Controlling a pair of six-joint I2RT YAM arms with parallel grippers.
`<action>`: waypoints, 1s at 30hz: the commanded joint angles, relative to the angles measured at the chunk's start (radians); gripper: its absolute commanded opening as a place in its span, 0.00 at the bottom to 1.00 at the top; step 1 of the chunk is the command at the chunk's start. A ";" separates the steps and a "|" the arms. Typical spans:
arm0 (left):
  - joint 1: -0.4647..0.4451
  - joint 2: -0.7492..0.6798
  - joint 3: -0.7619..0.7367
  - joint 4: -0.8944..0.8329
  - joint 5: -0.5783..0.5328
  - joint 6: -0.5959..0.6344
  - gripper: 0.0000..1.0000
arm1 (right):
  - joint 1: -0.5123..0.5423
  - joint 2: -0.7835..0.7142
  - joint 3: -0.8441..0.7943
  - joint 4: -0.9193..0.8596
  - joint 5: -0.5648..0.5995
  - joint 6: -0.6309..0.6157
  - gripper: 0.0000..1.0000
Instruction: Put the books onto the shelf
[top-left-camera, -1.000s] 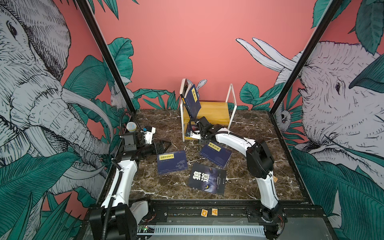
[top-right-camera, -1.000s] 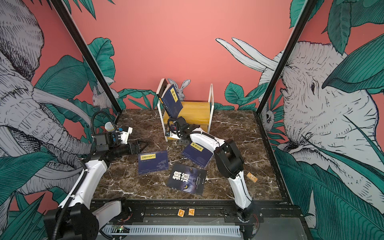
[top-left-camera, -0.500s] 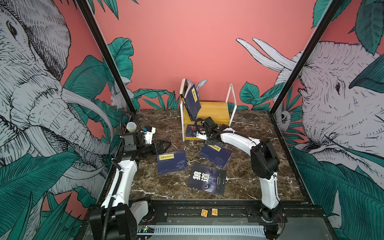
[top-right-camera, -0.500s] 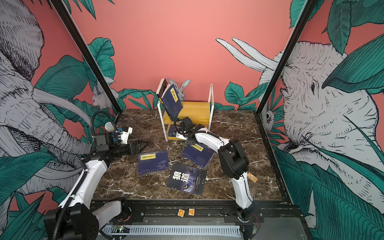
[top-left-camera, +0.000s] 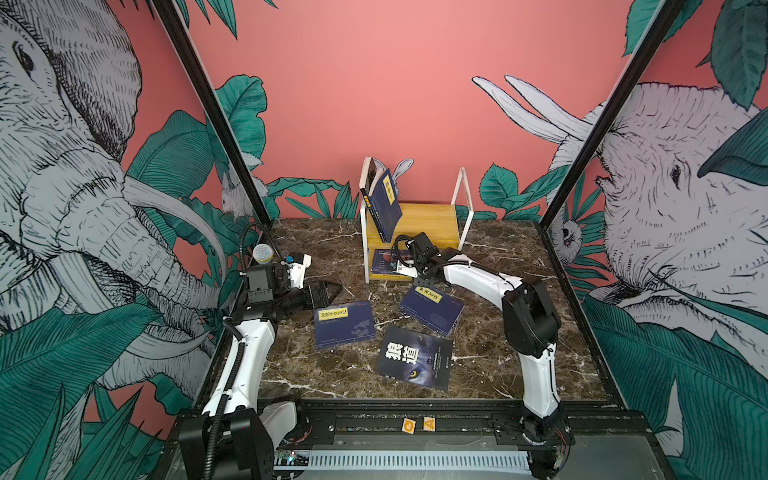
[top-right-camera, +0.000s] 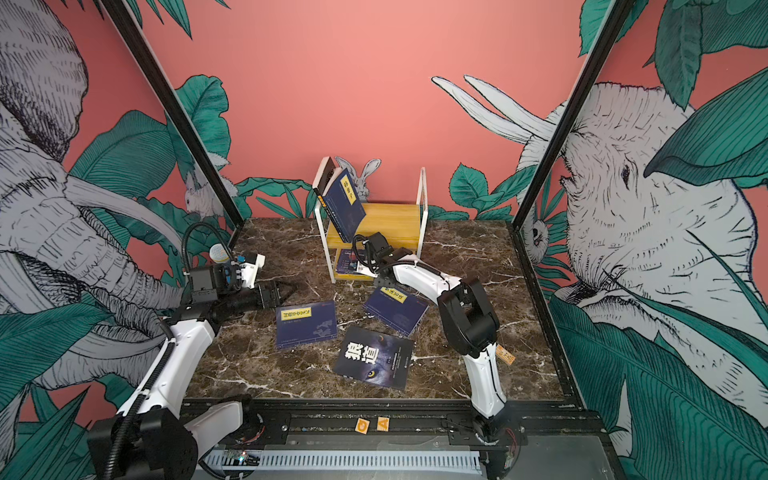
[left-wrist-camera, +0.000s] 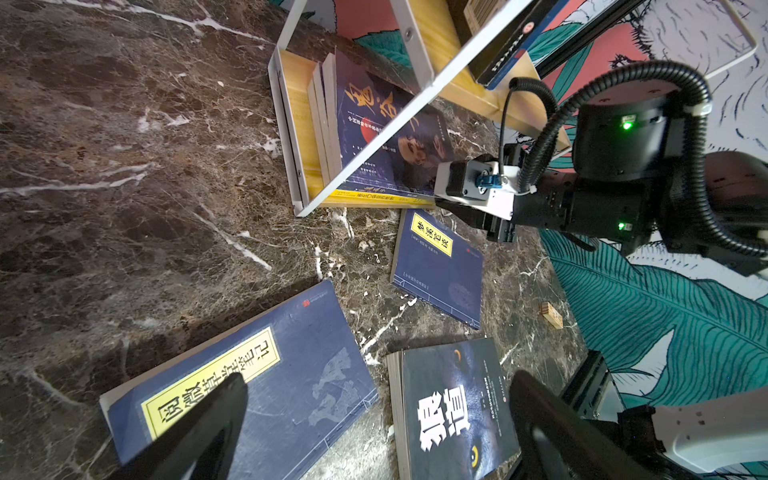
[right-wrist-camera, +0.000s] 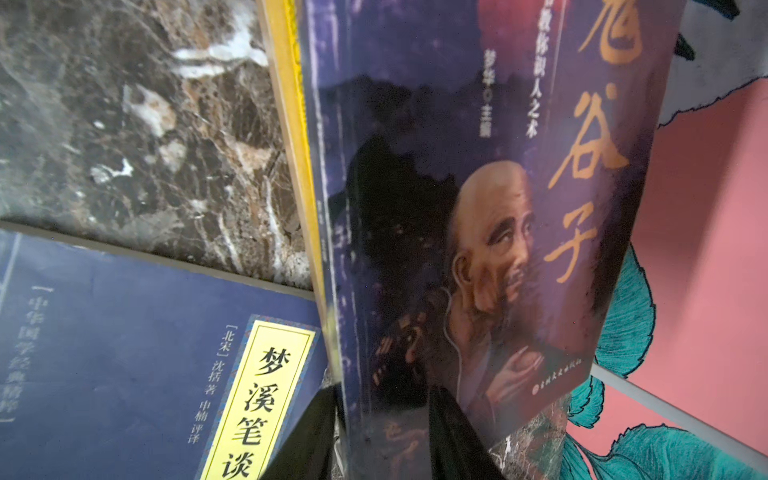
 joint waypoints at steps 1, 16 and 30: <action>0.006 -0.024 -0.017 0.006 0.006 0.005 0.99 | -0.016 -0.034 0.001 0.021 0.024 0.000 0.37; 0.011 -0.033 -0.020 0.006 0.006 0.002 0.99 | -0.010 -0.039 0.032 0.003 -0.034 0.037 0.44; 0.012 -0.039 -0.023 0.011 0.009 -0.001 0.99 | 0.051 0.041 0.138 0.037 -0.106 0.120 0.62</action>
